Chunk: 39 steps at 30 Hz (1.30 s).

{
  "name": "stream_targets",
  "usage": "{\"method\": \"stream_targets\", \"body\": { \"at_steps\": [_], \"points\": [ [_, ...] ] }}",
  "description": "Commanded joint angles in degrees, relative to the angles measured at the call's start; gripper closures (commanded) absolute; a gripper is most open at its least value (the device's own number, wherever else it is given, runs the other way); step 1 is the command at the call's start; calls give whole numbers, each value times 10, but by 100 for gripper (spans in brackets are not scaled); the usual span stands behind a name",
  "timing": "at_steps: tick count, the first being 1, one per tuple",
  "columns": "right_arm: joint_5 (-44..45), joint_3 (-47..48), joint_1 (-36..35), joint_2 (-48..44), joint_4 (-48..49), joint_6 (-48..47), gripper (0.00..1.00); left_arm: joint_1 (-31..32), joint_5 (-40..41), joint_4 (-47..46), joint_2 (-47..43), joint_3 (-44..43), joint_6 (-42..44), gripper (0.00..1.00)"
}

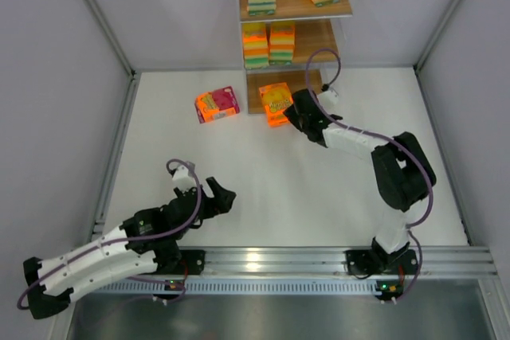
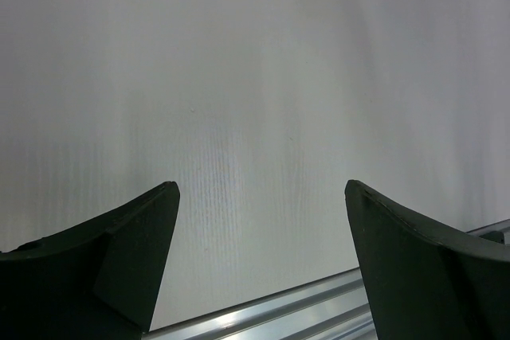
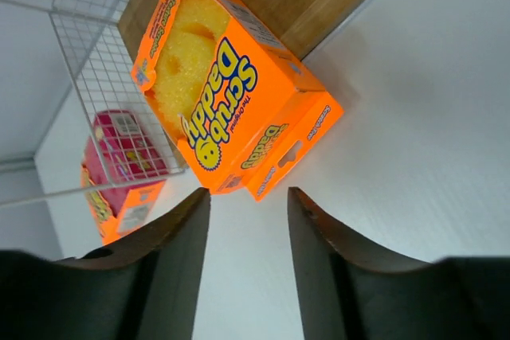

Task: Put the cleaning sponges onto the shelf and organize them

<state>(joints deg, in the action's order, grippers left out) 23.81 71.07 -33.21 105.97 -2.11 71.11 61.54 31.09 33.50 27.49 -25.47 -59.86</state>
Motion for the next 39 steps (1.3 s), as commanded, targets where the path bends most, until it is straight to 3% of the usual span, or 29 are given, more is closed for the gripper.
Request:
{"method": "stream_targets", "body": {
  "at_steps": [1,5,9,14,21,32,39],
  "points": [
    [-21,-17,19,-50,39,-210,58,1,33,-4,-23,13,-4,8],
    [-99,-29,51,-28,124,-343,66,1,30,-3,-24,17,-5,8],
    [-159,28,72,38,112,-429,100,1,32,-4,-6,9,-16,8],
    [-129,22,75,59,166,-451,99,1,26,-3,20,10,-35,8],
    [-110,60,81,100,156,-463,97,1,34,-3,20,14,-35,8],
    [-128,100,74,149,171,-416,87,1,46,-3,3,23,-31,7],
    [-109,106,32,170,199,-350,86,1,47,-3,-14,20,-12,7]
  ]
}}
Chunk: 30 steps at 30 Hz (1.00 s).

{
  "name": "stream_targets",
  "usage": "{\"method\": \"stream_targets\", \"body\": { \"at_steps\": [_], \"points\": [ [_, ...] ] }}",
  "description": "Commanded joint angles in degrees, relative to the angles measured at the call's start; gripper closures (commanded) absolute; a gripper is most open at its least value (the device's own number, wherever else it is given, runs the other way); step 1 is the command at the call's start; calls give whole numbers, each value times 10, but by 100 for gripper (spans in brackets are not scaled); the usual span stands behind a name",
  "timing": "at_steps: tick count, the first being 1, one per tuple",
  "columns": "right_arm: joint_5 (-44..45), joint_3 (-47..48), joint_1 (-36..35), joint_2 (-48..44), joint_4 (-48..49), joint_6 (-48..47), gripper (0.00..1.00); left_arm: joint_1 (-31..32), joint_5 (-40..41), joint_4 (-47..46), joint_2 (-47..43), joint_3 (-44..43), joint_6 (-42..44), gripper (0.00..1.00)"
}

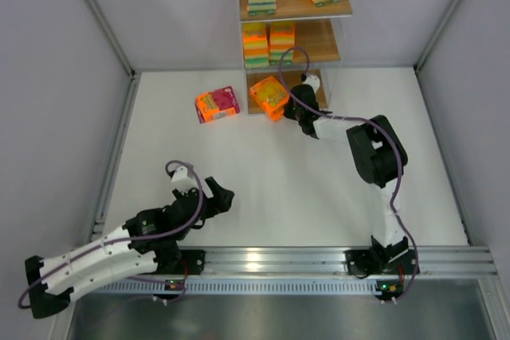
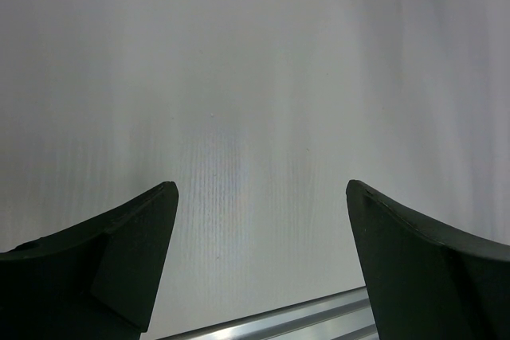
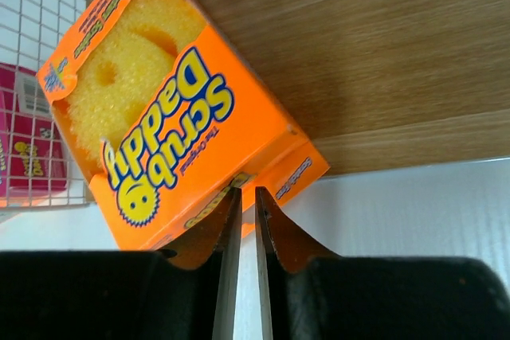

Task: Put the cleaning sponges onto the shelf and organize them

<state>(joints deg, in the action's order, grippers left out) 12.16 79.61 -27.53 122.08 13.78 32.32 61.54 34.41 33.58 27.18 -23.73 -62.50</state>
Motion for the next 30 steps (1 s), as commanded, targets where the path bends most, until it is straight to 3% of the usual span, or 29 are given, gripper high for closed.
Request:
{"method": "stream_targets", "body": {
  "at_steps": [1,21,27,30],
  "points": [
    [8,22,-28,11,41,54,86,1,13,-4,-12,3,17,7],
    [45,121,-99,86,29,125,83,1,5,32,-108,7,36,8],
    [35,115,-104,77,37,123,82,1,17,32,-94,5,33,5],
    [33,55,-112,32,74,123,76,1,33,32,-69,-4,26,4]
  ]
}}
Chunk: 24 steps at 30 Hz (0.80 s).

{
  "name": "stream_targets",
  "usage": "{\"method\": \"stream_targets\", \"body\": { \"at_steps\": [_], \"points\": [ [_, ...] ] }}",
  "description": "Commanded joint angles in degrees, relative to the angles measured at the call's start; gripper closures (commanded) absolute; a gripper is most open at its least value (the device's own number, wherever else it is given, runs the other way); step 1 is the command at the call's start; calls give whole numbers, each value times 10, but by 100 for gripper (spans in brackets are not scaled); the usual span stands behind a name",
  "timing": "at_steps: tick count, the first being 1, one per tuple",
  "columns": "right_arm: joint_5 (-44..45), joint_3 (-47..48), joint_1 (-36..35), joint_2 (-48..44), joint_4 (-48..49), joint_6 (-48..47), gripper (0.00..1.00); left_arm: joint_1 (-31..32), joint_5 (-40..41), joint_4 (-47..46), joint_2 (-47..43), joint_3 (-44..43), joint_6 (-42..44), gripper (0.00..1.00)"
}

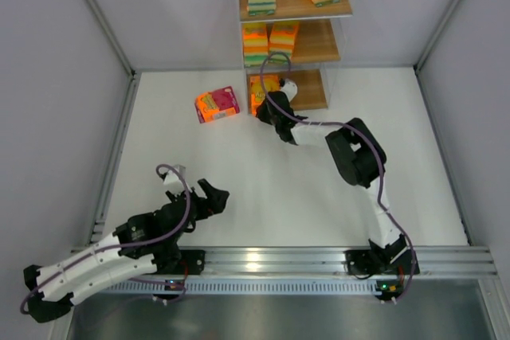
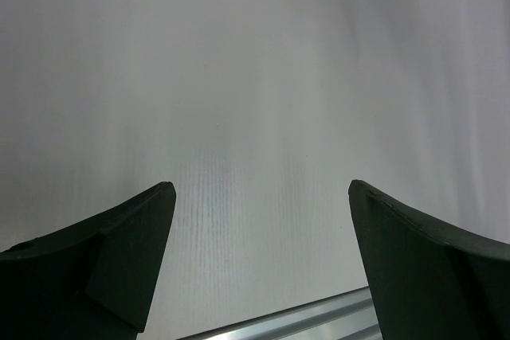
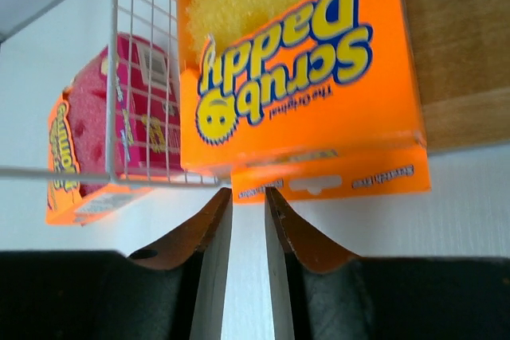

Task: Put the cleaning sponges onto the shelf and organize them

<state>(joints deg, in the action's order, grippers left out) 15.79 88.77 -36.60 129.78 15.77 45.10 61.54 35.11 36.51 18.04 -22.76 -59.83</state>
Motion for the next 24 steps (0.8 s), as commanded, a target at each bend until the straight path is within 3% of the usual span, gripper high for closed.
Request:
{"method": "stream_targets", "body": {
  "at_steps": [1,11,13,15,16,17,19,20,24],
  "points": [
    [-5,-57,-23,-60,70,-5,74,1,31,2,30,-15,-6,4],
    [-49,-250,-54,-252,100,-27,36,0,176,-12,107,-48,-55,2],
    [-64,-275,-54,-275,98,-29,35,-1,193,-66,127,-56,-23,2],
    [-88,-315,-55,-314,92,-38,35,-21,160,-143,174,-61,44,2],
    [-94,-330,-55,-329,92,-44,34,-41,128,-202,196,-68,59,2],
    [-98,-363,-57,-361,85,-55,34,-108,27,-216,251,-92,67,2],
    [-98,-393,-57,-397,74,-69,33,-204,-69,-225,312,-126,77,2],
    [-103,-416,-56,-431,67,-89,31,-281,-103,-225,360,-146,84,2],
    [-124,-445,-55,-499,9,-123,27,-392,-151,-234,429,-248,155,2]
  ]
}}
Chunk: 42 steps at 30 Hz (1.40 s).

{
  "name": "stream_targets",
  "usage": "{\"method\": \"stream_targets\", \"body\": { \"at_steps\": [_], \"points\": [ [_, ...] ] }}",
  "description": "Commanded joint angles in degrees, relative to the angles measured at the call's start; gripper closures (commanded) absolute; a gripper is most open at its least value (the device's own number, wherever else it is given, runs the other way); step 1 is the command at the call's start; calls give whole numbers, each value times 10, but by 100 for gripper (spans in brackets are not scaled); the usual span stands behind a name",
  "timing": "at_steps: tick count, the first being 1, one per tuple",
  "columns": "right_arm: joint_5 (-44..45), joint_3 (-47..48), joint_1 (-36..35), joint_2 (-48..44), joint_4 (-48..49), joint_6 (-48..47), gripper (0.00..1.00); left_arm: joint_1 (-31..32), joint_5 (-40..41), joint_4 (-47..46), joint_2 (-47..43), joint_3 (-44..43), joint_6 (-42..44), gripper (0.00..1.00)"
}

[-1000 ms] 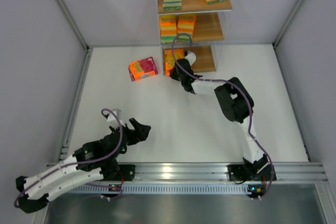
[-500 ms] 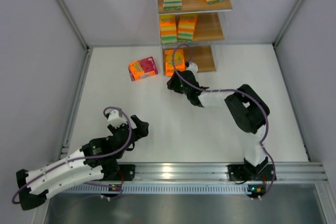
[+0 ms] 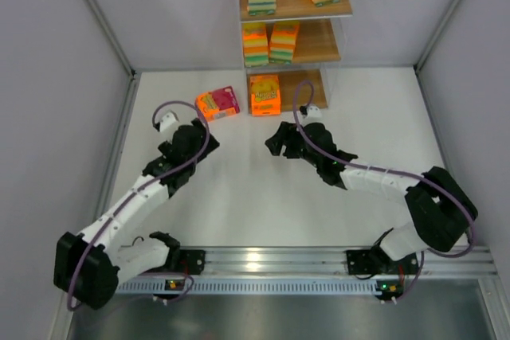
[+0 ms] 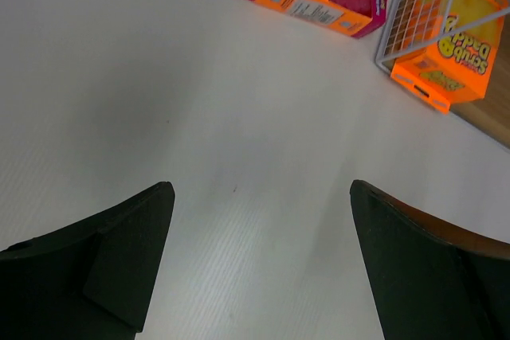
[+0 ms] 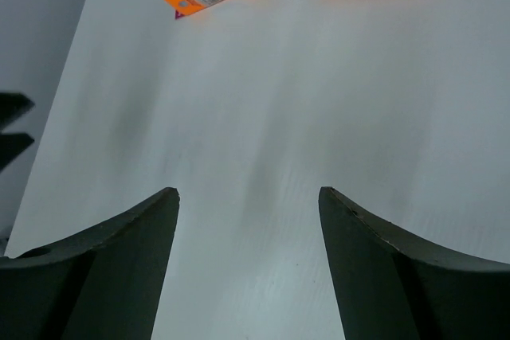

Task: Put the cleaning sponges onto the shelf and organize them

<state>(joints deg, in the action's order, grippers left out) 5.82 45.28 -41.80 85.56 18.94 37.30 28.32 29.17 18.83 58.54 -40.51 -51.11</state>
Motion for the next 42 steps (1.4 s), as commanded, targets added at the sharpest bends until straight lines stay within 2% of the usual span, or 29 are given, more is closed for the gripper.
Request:
{"method": "stream_targets", "body": {
  "at_steps": [1,2,4,5,7,9,13,21,28,38,42],
  "points": [
    [-29,-17,-3,-66,-22,-50,27,-87,-113,-59,41,-88,74,2],
    [-40,-30,-1,-82,-22,-57,26,-140,-135,-65,80,-104,79,2],
    [-42,-41,1,-92,-22,-60,26,-180,-161,-67,132,-169,111,2],
    [-45,-47,2,-95,-21,-64,25,-196,-159,-67,193,-200,127,2],
    [-54,-48,5,-95,-28,-68,24,-200,-165,-66,284,-280,171,2],
    [-55,-48,10,-94,-35,-71,23,-201,-175,-64,339,-327,199,2],
    [-84,-54,17,-94,-43,-67,23,-222,-198,-62,447,-412,204,6],
    [-103,-37,26,-70,-59,-64,21,-233,-212,-62,543,-472,218,3],
    [-117,-14,38,-45,-74,-70,20,-243,-243,-63,606,-519,225,8],
    [-107,-17,50,-31,-77,-72,20,-249,-257,-63,653,-561,228,5],
    [-107,-18,56,-27,-79,-66,19,-251,-272,-63,670,-576,227,7]
  ]
}}
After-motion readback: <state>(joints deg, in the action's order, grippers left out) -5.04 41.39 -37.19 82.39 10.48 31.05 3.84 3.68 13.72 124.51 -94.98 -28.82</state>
